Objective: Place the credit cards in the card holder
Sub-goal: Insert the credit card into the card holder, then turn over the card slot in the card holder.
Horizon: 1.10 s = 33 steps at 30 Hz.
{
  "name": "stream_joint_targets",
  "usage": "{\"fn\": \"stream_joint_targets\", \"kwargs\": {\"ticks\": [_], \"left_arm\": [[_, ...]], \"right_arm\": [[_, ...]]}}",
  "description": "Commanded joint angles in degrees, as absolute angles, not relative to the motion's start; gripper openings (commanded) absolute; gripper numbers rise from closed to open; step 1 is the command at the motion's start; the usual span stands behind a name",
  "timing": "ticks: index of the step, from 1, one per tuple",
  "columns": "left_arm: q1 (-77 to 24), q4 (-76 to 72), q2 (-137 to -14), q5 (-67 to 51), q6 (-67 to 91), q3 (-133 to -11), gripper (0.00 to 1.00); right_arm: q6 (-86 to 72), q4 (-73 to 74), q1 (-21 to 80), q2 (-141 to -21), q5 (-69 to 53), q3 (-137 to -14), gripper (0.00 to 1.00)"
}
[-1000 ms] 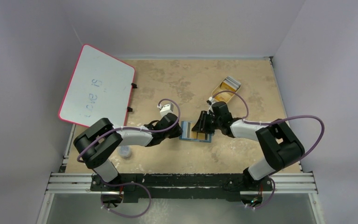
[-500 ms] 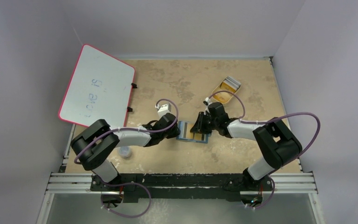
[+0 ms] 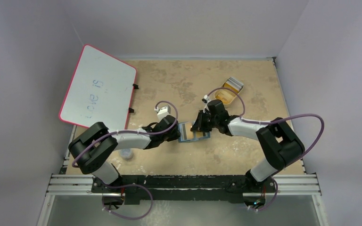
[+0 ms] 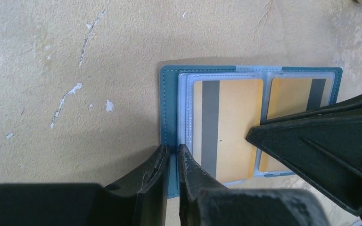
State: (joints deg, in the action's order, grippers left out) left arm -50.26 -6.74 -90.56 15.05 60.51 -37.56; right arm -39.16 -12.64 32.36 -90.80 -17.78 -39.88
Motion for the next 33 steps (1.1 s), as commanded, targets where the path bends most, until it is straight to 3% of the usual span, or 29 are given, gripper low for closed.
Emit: {"fn": "stream_joint_targets", "kwargs": {"ticks": [1,4,13,25,33], "left_arm": [[-50.60,-2.01,-89.60,13.71,61.17,-35.65,0.13],[-50.60,-0.85,-87.64,14.14,61.04,-35.68,0.14],[-49.22,3.62,-79.58,15.58,60.71,-36.87,0.22],[-45.35,-11.39,-83.63,4.86,64.15,-33.95,0.33],[-42.61,-21.50,-85.73,-0.57,65.52,-30.73,0.41]], "right_arm": [[-37.41,-9.28,32.87,-91.20,-19.52,-42.62,0.13],[-37.45,-8.41,32.87,-91.25,-19.27,-42.12,0.23],[-36.03,-3.99,32.79,-85.95,-14.75,-41.87,0.34],[-34.07,-8.35,32.81,-87.37,-14.94,-41.58,0.12],[-34.59,-12.15,32.79,-90.46,-15.02,-38.26,0.07]]}}
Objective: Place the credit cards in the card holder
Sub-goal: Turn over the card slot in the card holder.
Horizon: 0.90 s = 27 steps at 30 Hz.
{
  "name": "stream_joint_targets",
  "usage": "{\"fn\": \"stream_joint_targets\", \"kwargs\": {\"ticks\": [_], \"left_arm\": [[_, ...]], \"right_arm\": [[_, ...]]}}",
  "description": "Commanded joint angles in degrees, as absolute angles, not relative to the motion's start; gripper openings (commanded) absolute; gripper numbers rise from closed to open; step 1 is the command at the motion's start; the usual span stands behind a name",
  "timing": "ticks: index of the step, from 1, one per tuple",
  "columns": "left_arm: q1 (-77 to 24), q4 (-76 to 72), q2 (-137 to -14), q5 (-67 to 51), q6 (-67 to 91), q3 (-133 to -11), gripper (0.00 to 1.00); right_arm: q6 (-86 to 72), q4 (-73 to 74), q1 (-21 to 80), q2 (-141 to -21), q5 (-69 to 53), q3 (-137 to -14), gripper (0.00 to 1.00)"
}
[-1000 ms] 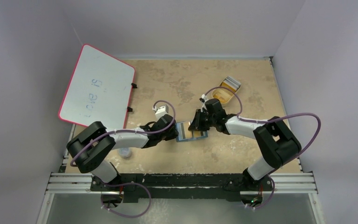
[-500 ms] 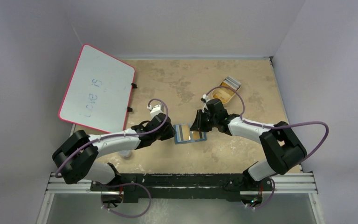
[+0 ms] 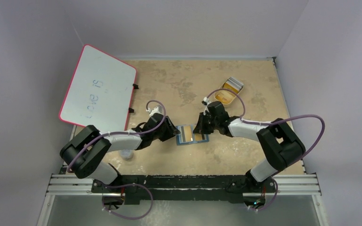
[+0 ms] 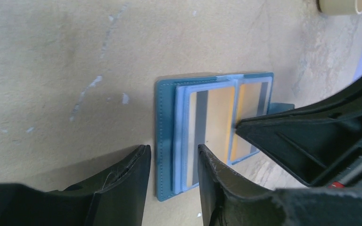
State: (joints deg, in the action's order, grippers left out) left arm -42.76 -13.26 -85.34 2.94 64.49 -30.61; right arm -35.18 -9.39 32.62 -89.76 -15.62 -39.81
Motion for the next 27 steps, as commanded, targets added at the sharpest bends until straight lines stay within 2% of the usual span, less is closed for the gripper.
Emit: {"fn": "stream_joint_targets", "kwargs": {"ticks": [1,18,27], "left_arm": [[-42.65,-22.14,-85.84,-0.88,65.52,-30.61,0.41],[-42.70,-15.97,-77.42,3.61,65.22,-31.75,0.44],[-42.64,-19.09,-81.13,1.32,64.54,-32.18,0.46]], "right_arm": [[-34.64,-12.35,32.78,-90.71,-15.09,-37.97,0.07],[-35.60,-13.97,32.78,-91.82,-15.63,-35.96,0.05],[-35.80,-14.59,32.78,-92.11,-15.64,-35.61,0.05]]}}
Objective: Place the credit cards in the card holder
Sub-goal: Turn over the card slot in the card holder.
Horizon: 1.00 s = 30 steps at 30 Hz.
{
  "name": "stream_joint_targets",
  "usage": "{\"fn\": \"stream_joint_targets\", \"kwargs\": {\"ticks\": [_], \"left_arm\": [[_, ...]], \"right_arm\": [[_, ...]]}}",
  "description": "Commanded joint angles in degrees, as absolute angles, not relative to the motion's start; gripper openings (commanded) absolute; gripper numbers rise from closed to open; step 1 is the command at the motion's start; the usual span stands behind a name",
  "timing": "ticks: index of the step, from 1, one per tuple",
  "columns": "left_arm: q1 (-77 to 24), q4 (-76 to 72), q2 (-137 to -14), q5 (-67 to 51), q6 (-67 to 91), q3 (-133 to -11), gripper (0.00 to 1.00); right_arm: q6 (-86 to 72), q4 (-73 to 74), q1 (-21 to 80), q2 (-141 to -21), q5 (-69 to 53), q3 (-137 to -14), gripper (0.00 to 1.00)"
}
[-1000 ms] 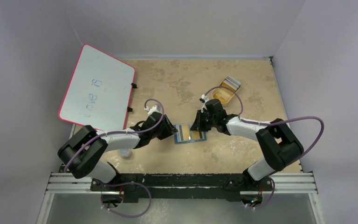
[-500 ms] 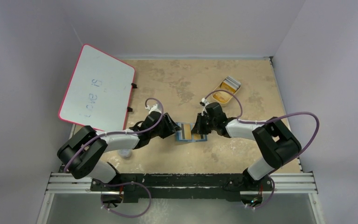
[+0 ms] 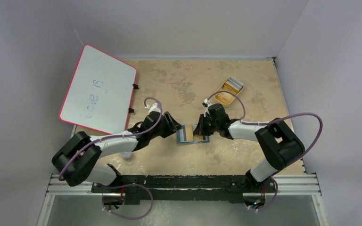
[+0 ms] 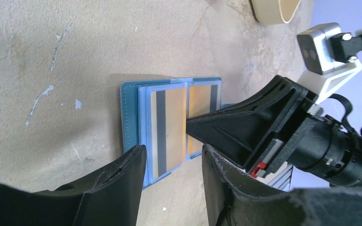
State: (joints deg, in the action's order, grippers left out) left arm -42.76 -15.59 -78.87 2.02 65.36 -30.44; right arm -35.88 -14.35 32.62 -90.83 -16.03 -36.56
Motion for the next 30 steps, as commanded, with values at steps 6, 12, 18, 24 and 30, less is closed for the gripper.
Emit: {"fn": "stream_joint_targets", "kwargs": {"ticks": [6,12,18,24,30], "left_arm": [[-42.64,-23.49,-84.98,-1.20,64.30,-32.28,0.47],[-42.67,-24.36,-85.42,-2.16,64.37,-32.79,0.48],[-42.67,-23.07,-82.41,-1.80,65.40,-33.18,0.48],[-42.63,-24.60,-84.69,-2.05,65.30,-32.97,0.48],[-42.67,-26.75,-87.30,-2.63,65.26,-32.69,0.48]], "right_arm": [[-35.66,-14.14,32.78,-91.76,-15.91,-35.48,0.05],[-35.65,-14.23,32.78,-91.75,-15.91,-35.43,0.05],[-35.58,-14.39,32.79,-92.17,-16.08,-35.43,0.05],[-35.52,-14.68,32.79,-92.46,-16.35,-35.63,0.05],[-35.60,-14.94,32.83,-92.15,-16.50,-35.07,0.05]]}}
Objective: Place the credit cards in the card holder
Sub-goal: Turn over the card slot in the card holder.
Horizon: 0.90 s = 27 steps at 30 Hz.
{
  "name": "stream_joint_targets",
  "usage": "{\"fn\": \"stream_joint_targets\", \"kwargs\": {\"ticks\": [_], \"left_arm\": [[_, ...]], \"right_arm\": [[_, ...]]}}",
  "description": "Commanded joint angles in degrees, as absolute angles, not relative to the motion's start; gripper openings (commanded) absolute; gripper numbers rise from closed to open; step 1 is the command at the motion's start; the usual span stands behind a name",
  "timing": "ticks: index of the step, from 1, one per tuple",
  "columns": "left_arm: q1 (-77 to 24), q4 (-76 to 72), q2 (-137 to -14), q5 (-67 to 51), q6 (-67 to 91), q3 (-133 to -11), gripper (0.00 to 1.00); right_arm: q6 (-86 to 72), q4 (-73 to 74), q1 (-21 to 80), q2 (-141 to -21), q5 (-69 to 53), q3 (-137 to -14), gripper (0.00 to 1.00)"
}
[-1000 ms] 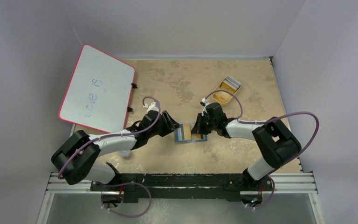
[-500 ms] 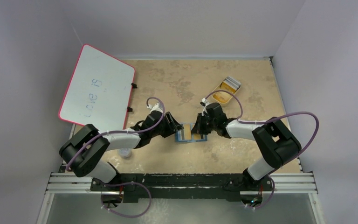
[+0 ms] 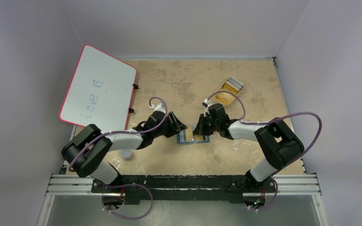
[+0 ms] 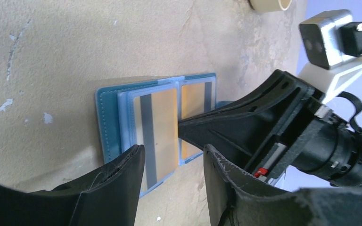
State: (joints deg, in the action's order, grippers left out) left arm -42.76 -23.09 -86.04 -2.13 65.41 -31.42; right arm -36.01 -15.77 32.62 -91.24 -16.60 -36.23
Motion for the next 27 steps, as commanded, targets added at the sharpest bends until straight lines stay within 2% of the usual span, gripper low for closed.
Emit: {"fn": "stream_joint_targets", "kwargs": {"ticks": [1,17,27], "left_arm": [[-42.71,-26.84,-87.65,-2.44,65.00,-32.70,0.48],[-42.71,-27.45,-91.62,-1.61,64.14,-33.40,0.49],[-42.71,-31.35,-90.33,-5.24,66.85,-33.19,0.49]], "right_arm": [[-35.60,-15.02,32.80,-92.15,-16.51,-35.08,0.05],[-35.71,-15.42,32.78,-92.89,-16.79,-35.39,0.05],[-35.68,-15.77,32.85,-93.46,-16.74,-35.09,0.05]]}}
